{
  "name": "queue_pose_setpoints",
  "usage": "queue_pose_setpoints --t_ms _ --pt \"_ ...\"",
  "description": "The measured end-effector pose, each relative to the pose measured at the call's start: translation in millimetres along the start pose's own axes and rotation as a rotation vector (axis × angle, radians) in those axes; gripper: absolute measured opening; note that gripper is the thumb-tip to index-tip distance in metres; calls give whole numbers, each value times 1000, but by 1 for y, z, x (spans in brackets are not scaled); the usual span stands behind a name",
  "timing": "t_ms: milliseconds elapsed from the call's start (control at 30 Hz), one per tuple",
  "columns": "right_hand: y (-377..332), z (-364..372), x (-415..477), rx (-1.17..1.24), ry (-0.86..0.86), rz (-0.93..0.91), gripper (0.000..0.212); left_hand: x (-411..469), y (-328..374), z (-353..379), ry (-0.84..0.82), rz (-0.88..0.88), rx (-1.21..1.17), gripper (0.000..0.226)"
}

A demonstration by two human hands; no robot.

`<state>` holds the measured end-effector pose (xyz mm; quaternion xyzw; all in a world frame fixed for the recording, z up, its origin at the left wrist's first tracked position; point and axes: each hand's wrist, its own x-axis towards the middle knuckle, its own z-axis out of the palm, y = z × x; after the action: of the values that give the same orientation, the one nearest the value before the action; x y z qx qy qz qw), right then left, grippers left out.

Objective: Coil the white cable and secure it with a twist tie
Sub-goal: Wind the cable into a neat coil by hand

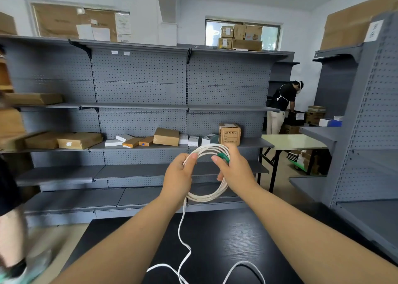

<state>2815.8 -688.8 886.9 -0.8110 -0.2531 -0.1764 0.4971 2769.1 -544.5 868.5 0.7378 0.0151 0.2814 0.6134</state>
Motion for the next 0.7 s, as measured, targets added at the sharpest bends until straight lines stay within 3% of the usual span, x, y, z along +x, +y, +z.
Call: queue_pose_setpoints --t_ms 200,333,500,700 --pt "-7 0 2 -106 4 -121 46 8 4 -5 0 68 117 42" --pt "-5 1 3 -259 -7 -169 49 10 9 -9 -19 110 252 38" --pt "-5 2 5 -310 14 -144 34 12 11 -9 -59 32 154 40" --pt "-1 5 6 -160 79 -9 15 6 9 -5 -146 -135 -155 37"
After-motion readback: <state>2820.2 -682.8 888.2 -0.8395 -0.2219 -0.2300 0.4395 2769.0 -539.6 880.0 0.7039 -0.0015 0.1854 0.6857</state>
